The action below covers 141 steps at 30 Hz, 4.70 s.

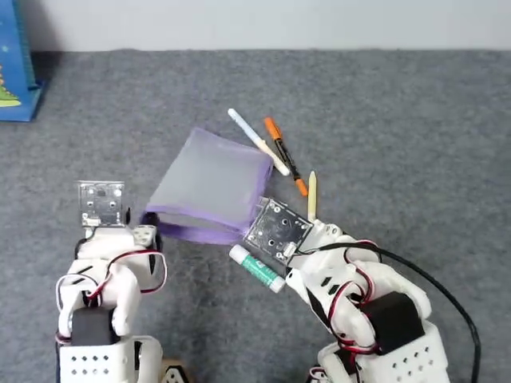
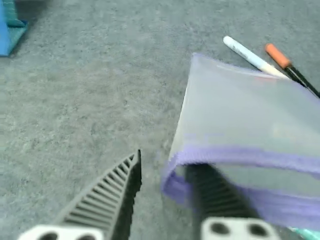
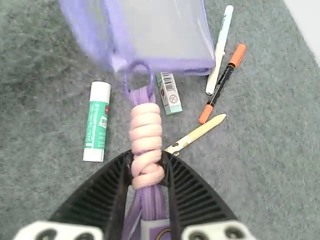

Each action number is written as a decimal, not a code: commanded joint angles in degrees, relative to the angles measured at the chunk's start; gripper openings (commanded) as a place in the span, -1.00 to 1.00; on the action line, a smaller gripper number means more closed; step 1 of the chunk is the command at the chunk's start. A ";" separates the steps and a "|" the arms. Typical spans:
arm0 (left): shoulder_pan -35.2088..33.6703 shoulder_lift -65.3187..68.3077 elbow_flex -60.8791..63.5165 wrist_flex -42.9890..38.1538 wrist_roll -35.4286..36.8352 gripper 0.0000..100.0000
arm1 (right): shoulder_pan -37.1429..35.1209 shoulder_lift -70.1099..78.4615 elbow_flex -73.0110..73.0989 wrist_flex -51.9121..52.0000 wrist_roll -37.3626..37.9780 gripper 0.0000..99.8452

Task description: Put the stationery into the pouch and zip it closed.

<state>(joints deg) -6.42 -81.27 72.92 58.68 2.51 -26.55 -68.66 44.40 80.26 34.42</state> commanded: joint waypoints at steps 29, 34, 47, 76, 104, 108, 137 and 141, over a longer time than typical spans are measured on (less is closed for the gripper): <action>-2.02 -0.62 1.36 -0.44 -3.96 -0.59 | 1.36 -0.92 -13.10 6.55 -0.88 -0.98; -2.02 -0.62 5.23 -6.42 -3.78 -0.59 | 1.19 -0.92 -15.65 8.57 -0.79 -0.98; 5.10 -0.62 6.55 -5.27 -4.13 -0.66 | -1.98 -0.92 -15.65 10.07 -0.88 -0.98; -0.18 3.69 -28.44 24.62 -8.18 -0.98 | 3.03 -0.13 -26.90 13.41 -11.52 -0.45; -0.09 31.12 -53.93 35.60 -2.02 -0.98 | 15.96 46.46 -24.79 -4.62 -29.45 -0.49; -0.18 31.12 -52.70 35.60 -1.93 -0.98 | 16.13 56.48 -22.68 -13.85 -29.80 -0.49; -0.18 31.03 -49.36 34.55 -1.93 -0.98 | 16.22 94.46 -48.53 -5.23 -23.12 -0.98; -0.18 31.03 -49.27 34.73 -1.93 -0.98 | 17.89 87.16 -47.47 -0.31 -22.86 -0.98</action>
<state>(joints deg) -6.59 -51.03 23.43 93.93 -0.22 -10.37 25.67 -1.67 76.13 10.59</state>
